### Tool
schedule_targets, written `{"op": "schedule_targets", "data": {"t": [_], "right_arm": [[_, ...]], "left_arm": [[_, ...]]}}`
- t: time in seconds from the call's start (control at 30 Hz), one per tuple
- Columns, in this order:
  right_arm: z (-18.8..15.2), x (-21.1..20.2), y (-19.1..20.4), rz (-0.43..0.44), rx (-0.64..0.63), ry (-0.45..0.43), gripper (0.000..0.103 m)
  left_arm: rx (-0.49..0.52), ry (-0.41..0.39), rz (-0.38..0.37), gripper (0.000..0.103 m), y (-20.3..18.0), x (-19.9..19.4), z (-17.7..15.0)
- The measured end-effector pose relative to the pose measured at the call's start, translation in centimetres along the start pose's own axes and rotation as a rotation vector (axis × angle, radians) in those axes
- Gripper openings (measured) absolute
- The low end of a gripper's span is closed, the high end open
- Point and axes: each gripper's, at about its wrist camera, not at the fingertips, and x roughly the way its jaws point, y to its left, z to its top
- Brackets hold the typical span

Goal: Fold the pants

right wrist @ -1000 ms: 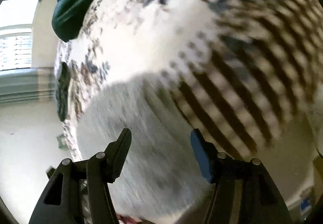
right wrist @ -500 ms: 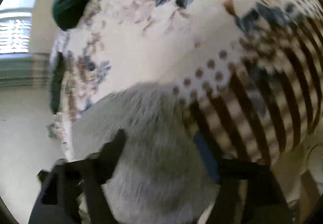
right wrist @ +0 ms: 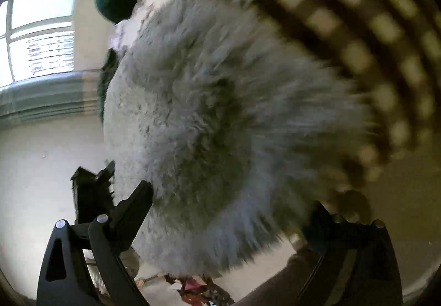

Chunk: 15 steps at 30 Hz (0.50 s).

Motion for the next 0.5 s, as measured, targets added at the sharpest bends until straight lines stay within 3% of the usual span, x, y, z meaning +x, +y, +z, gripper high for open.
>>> {"op": "schedule_targets", "data": {"t": [0.1,0.17,0.33,0.37,0.4,0.5], "right_arm": [[0.3,2.3,1.1,-0.03,-0.061,0.039,0.098],[0.6,3.6,0.7,-0.037,-0.036,0.063,0.099],[0.5,3.4,0.7,0.035,0.009,0.042,0.097],[0.3,3.1,0.9,0.043,0.002,0.031,0.086],[-0.1,2.8,1.2,0.047,-0.013,0.023,0.067],[-1.1,2.0,2.2,0.048,-0.034,0.0,0.049]], "left_arm": [[-0.007,0.016,-0.022,0.101,0.5,0.5,-0.1],[-0.022,0.034,-0.042,0.102,0.8,1.0,-0.1],[-0.061,0.051,-0.091,0.101,1.3,1.4,-0.2],[-0.058,0.044,-0.092,0.101,1.2,1.2,-0.3],[-0.052,0.039,-0.096,0.101,1.0,1.1,-0.4],[-0.018,0.012,-0.11,0.077,0.1,0.3,-0.8]]}}
